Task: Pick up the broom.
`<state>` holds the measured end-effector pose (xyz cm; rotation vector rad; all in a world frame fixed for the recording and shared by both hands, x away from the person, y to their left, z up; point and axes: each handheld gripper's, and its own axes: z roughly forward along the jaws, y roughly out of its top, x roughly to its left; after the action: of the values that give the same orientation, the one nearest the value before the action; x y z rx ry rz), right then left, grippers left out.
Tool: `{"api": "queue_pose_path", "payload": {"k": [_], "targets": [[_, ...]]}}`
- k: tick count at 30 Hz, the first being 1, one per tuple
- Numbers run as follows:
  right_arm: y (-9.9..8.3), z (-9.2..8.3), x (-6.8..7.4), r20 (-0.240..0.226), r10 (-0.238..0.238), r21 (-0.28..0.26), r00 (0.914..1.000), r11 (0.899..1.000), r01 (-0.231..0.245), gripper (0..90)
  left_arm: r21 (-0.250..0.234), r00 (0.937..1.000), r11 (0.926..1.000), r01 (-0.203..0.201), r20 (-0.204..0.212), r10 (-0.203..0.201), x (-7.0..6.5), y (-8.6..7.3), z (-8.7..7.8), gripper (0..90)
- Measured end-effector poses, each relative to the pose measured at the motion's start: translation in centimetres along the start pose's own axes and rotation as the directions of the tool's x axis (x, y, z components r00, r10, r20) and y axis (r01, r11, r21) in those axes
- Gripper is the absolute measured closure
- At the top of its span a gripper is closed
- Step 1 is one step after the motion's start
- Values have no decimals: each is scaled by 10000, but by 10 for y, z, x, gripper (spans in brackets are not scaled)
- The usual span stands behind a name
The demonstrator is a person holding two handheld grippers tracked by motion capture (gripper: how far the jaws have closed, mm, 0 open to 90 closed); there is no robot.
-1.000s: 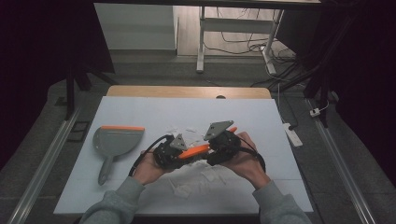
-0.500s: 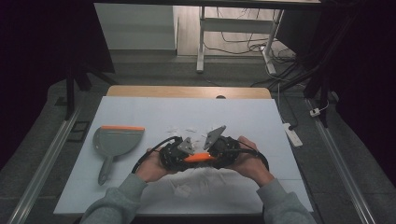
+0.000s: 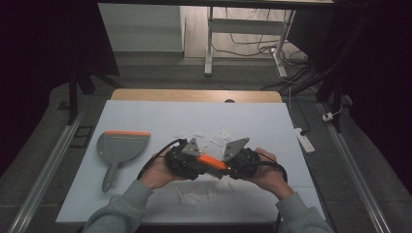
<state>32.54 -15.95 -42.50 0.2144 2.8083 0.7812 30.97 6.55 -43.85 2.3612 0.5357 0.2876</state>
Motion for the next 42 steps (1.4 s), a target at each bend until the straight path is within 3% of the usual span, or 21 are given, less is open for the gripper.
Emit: {"api": "queue_pose_path", "payload": {"k": [3, 8, 12, 16, 20, 21, 26, 29, 33, 34, 35, 42], "targets": [[-3, -3, -3, 110, 277, -172, 9996, 9995, -276, 700, -361, 9950, 9973, 633, -752, -658, 2, -7, -16, 342], [-12, -8, -9, 225, 1011, -548, 9946, 9935, -997, 701, -940, 9758, 9806, 1718, -1202, -1824, 5, -37, -45, 316], [-19, -9, -14, 337, 1516, -834, 9879, 9854, -1484, 701, -980, 9529, 9680, 2311, -1782, -2456, 5, -70, -63, 314], [-23, -8, -18, 392, 1920, -959, 9806, 9776, -1876, 701, -1021, 9325, 9592, 2638, -2271, -2807, 1, -104, -78, 308], [-24, -7, -25, 713, 2446, -901, 9670, 9671, -2379, 701, -1150, 9074, 9394, 3229, -2444, -3418, 1, -136, -85, 310], [-24, -7, -27, 802, 2596, -923, 9624, 9633, -2522, 701, -1206, 8987, 9329, 3394, -2513, -3594, 1, -143, -85, 310], [-22, -6, -42, 1090, 3539, -983, 9289, 9337, -3442, 701, -1417, 8725, 9110, 3873, -2629, -4118, 5, -166, -88, 311], [-22, -5, -50, 1204, 3934, -999, 9114, 9183, -3831, 701, -1495, 8680, 9072, 3932, -2652, -4198, 6, -173, -88, 313], [-24, -4, -61, 1309, 4252, -983, 8956, 9045, -4150, 702, -1563, 8623, 9017, 4031, -2651, -4314, 7, -178, -89, 313], [-24, -4, -64, 1300, 4440, -980, 8865, 8955, -4341, 701, -1611, 8601, 9001, 4048, -2671, -4346, 8, -179, -89, 313], [-24, -5, -67, 1385, 4446, -963, 8850, 8954, -4348, 702, -1648, 8593, 8997, 4042, -2686, -4352, 8, -179, -90, 313], [-21, -12, -86, 1753, 4934, -1001, 8519, 8698, -4832, 702, -1730, 8509, 8934, 4147, -2742, -4481, 11, -183, -89, 318]]}}
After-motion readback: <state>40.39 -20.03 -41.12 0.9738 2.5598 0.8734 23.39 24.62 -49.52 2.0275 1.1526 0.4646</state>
